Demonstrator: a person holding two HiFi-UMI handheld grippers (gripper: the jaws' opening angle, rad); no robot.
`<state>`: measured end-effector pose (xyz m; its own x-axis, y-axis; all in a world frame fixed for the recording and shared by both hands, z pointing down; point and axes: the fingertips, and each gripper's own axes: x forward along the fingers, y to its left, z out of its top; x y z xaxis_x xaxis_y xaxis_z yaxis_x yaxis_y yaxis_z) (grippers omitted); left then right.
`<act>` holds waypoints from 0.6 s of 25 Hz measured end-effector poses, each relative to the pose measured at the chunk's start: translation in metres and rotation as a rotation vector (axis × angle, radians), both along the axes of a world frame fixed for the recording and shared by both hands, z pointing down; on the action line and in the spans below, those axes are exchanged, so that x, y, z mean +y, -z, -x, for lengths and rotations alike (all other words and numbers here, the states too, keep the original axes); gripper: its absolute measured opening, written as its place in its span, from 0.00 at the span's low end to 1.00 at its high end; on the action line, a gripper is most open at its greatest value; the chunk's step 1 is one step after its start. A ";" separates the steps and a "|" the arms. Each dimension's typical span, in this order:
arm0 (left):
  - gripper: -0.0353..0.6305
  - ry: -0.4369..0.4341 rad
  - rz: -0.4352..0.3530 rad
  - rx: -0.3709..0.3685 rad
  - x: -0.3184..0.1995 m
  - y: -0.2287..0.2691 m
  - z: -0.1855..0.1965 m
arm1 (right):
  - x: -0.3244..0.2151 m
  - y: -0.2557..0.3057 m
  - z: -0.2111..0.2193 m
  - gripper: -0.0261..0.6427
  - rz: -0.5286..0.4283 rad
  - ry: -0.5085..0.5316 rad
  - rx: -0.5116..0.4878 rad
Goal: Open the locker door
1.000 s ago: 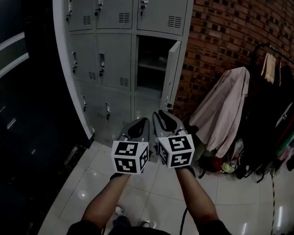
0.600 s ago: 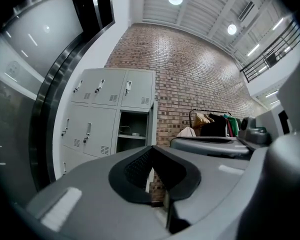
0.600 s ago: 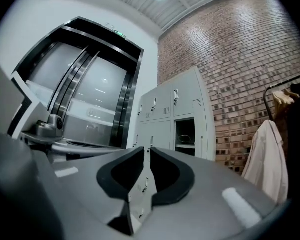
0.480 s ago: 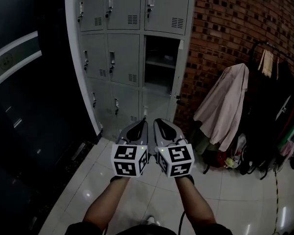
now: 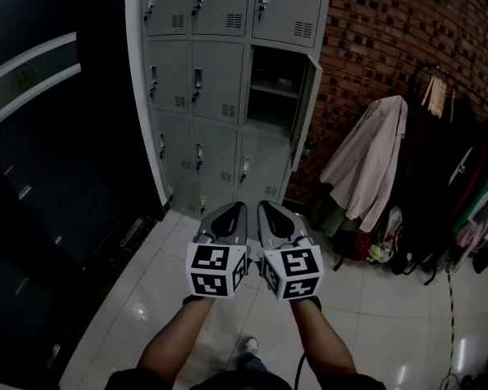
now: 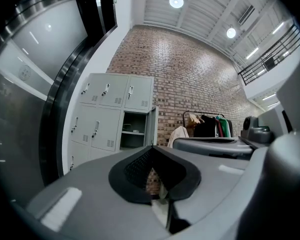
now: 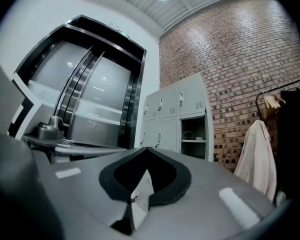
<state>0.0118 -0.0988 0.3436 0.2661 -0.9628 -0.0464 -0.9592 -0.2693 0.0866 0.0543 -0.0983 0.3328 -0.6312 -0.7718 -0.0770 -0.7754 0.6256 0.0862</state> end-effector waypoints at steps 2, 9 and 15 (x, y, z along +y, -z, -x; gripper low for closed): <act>0.06 -0.008 -0.004 -0.001 0.014 -0.002 -0.001 | 0.015 -0.004 0.000 0.04 0.007 -0.004 0.010; 0.06 -0.034 -0.023 -0.007 0.045 0.000 -0.005 | 0.047 -0.009 -0.004 0.04 0.008 -0.033 0.006; 0.06 -0.046 -0.013 -0.014 0.059 -0.008 -0.007 | 0.061 -0.011 -0.006 0.04 0.008 -0.045 -0.002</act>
<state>0.0185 -0.0397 0.3514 0.3110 -0.9488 -0.0546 -0.9468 -0.3143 0.0691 0.0604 -0.0375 0.3439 -0.5955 -0.8001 -0.0716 -0.8030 0.5905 0.0800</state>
